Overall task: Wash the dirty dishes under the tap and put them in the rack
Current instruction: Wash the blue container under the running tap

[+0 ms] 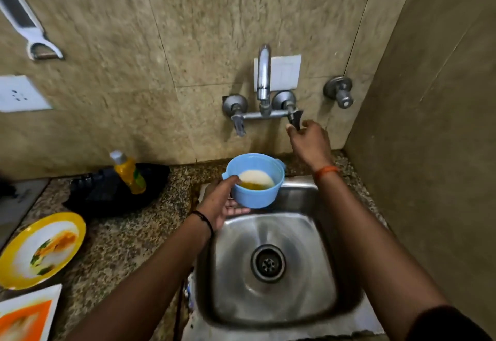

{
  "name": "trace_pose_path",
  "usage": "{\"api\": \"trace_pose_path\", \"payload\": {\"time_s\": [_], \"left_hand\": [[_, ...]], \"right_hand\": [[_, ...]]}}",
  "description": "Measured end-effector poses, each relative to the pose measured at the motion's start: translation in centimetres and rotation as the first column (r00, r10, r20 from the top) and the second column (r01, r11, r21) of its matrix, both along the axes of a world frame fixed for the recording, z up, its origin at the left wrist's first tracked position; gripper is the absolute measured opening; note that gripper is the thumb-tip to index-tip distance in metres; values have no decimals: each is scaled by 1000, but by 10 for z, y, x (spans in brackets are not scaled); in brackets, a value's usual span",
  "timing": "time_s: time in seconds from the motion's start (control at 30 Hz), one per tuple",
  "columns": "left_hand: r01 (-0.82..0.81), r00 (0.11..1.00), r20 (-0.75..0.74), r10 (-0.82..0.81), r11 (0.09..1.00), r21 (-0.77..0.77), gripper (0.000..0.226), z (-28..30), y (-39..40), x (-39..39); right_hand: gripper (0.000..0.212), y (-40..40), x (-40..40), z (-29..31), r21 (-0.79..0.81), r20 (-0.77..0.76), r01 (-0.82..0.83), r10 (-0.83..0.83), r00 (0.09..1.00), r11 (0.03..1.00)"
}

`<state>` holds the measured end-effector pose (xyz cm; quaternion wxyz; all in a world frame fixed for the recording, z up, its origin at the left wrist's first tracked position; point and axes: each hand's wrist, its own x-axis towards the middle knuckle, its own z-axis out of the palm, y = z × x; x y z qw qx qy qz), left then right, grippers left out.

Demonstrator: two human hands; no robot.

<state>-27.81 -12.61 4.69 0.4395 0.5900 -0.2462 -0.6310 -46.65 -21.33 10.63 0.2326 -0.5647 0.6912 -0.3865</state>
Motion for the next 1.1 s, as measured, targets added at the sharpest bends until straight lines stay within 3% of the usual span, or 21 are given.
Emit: {"api": "trace_pose_path", "payload": {"time_s": [0.17, 0.3, 0.4, 0.53, 0.6, 0.7, 0.83, 0.9, 0.97, 1.03, 1.1], "left_hand": [[-18, 999, -45, 17, 1000, -14, 38, 6, -14, -8], [-18, 997, -73, 17, 1000, -15, 40, 3, -16, -11], [-44, 993, -107, 42, 999, -14, 43, -1, -17, -10], [-63, 991, -117, 59, 998, -29, 43, -6, -18, -8], [-63, 991, -118, 59, 997, -34, 43, -8, -19, -7], [-59, 991, -121, 53, 997, -46, 39, -13, -18, -3], [-72, 988, -141, 60, 994, -82, 33, -16, -18, 8], [-117, 978, -182, 102, 991, -72, 32, -17, -20, 11], [-148, 967, -213, 140, 989, -22, 29, -16, -19, 7], [-120, 973, -195, 122, 993, 23, 26, -16, -18, -1], [-43, 994, -99, 41, 999, -10, 17, -13, -16, -6]], "right_hand": [[42, -29, 7, 5, 10, -246, 59, -55, 968, 998], [40, -35, 4, 0, -5, -306, 47, -47, 951, 999], [34, -41, 2, -6, -11, -178, 2, -4, 984, 1000], [63, -82, -19, -50, 66, 93, -34, 28, 995, 997], [57, -78, -23, -54, 104, 206, -64, 41, 978, 993], [32, -27, -6, -31, 76, 260, -79, 57, 964, 994], [49, 44, 7, -56, -30, 363, -178, 176, 915, 984], [56, 69, 6, -70, -42, 228, -280, 282, 932, 959], [61, 81, 5, -76, -131, -91, -371, 361, 928, 919], [59, 88, 10, -68, -210, -392, -504, 400, 828, 837], [54, 93, 18, -60, -37, -535, -657, 540, 650, 753]]}}
